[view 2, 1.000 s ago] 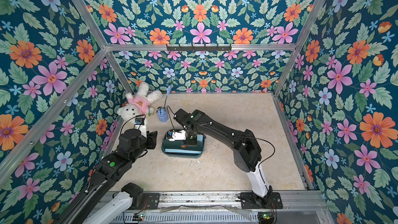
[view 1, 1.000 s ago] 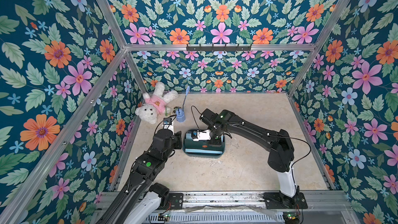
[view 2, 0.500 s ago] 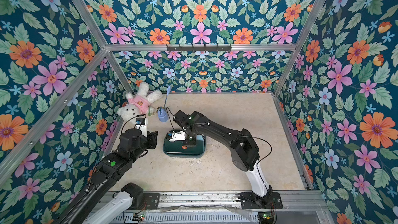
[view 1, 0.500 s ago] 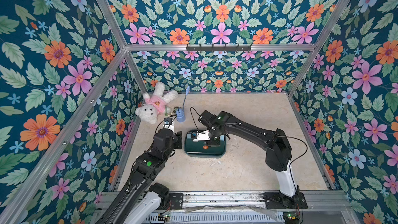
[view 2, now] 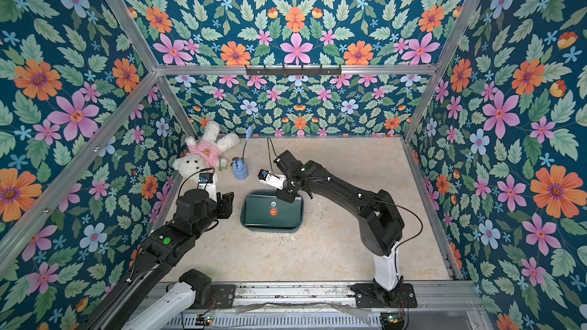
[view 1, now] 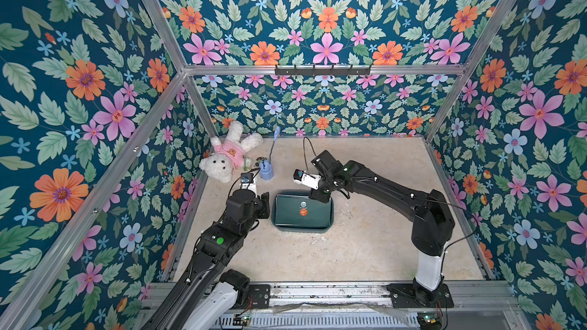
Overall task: Put the sealed envelopes into the storage box
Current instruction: Reset both arms
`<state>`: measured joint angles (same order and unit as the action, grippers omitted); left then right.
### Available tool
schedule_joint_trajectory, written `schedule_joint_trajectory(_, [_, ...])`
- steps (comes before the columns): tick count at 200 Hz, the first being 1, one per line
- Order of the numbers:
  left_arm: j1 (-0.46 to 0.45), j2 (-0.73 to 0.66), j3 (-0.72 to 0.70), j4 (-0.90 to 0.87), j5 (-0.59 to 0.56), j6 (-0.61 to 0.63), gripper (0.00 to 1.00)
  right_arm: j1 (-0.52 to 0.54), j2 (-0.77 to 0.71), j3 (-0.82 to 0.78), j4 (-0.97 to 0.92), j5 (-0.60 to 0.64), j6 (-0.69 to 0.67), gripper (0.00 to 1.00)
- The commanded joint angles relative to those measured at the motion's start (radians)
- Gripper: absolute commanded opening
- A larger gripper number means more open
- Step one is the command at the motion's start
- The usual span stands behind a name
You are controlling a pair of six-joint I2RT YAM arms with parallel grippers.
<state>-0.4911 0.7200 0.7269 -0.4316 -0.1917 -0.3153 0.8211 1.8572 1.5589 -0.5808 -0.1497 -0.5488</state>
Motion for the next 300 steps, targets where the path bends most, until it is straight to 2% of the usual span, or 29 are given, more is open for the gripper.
schedule_joint_trajectory(1, [0.000,0.021,-0.011,0.102,-0.041,-0.062,0.61,-0.044,-0.122,-0.173,0.390,0.026,0.259,0.47])
schedule_joint_trajectory(7, [0.000,0.031,-0.016,0.121,-0.089,-0.081,0.68,-0.064,-0.174,-0.238,0.476,0.045,0.323,0.47])
schedule_joint_trajectory(8, [0.000,0.033,-0.016,0.122,-0.106,-0.087,0.70,-0.069,-0.182,-0.252,0.494,0.047,0.331,0.47])
schedule_joint_trajectory(12, [0.000,0.041,-0.018,0.126,-0.176,-0.118,0.89,-0.084,-0.230,-0.296,0.554,0.054,0.370,0.48])
schedule_joint_trajectory(19, [0.000,0.049,-0.027,0.134,-0.286,-0.174,0.99,-0.117,-0.298,-0.387,0.659,0.078,0.441,0.49])
schedule_joint_trajectory(33, [0.000,0.047,-0.095,0.270,-0.401,-0.144,1.00,-0.183,-0.435,-0.580,0.861,0.147,0.556,0.55])
schedule_joint_trajectory(43, [0.002,0.052,-0.158,0.393,-0.455,-0.108,1.00,-0.228,-0.538,-0.713,0.975,0.213,0.611,0.68])
schedule_joint_trajectory(69, [0.002,0.137,-0.287,0.695,-0.515,0.044,1.00,-0.324,-0.768,-0.994,1.106,0.403,0.641,0.84])
schedule_joint_trajectory(104, [0.006,0.295,-0.397,1.012,-0.532,0.252,0.99,-0.446,-0.938,-1.190,1.092,0.519,0.670,0.85])
schedule_joint_trajectory(124, [0.048,0.381,-0.437,1.145,-0.512,0.304,0.99,-0.472,-0.974,-1.278,1.138,0.598,0.635,0.85])
schedule_joint_trajectory(150, [0.134,0.503,-0.437,1.217,-0.439,0.327,0.99,-0.521,-0.964,-1.343,1.214,0.643,0.614,0.86])
schedule_joint_trajectory(163, [0.200,0.555,-0.449,1.267,-0.337,0.314,0.99,-0.564,-0.934,-1.387,1.300,0.629,0.616,0.86])
schedule_joint_trajectory(181, [0.295,0.643,-0.442,1.341,-0.209,0.303,0.97,-0.616,-0.855,-1.439,1.426,0.603,0.631,0.85])
schedule_joint_trajectory(187, [0.306,0.655,-0.419,1.303,-0.179,0.309,0.97,-0.624,-0.819,-1.454,1.475,0.603,0.629,0.85])
schedule_joint_trajectory(195, [0.324,0.684,-0.415,1.356,-0.156,0.325,0.96,-0.635,-0.766,-1.477,1.586,0.608,0.613,0.85])
schedule_joint_trajectory(207, [0.358,0.706,-0.411,1.394,-0.114,0.330,0.96,-0.642,-0.732,-1.449,1.567,0.595,0.609,0.85])
schedule_joint_trajectory(222, [0.403,0.734,-0.410,1.450,-0.047,0.322,0.96,-0.672,-0.673,-1.474,1.733,0.577,0.606,0.86])
schedule_joint_trajectory(230, [0.429,0.774,-0.426,1.523,0.001,0.315,0.96,-0.690,-0.647,-1.464,1.751,0.557,0.590,0.86])
schedule_joint_trajectory(246, [0.463,0.886,-0.443,1.683,0.041,0.300,0.98,-0.710,-0.610,-1.449,1.775,0.548,0.571,0.84])
schedule_joint_trajectory(259, [0.472,0.870,-0.434,1.617,0.063,0.292,0.99,-0.738,-0.558,-1.499,1.931,0.516,0.571,0.84])
schedule_joint_trajectory(284, [0.472,0.878,-0.437,1.632,0.086,0.302,1.00,-0.758,-0.368,-1.521,2.194,0.524,0.563,0.85])
schedule_joint_trajectory(289, [0.473,0.878,-0.435,1.632,0.088,0.301,1.00,-0.752,-0.368,-1.506,2.163,0.524,0.560,0.85])
schedule_joint_trajectory(300, [0.476,0.882,-0.436,1.642,0.092,0.300,1.00,-0.768,-0.425,-1.437,1.911,0.470,0.592,0.84])
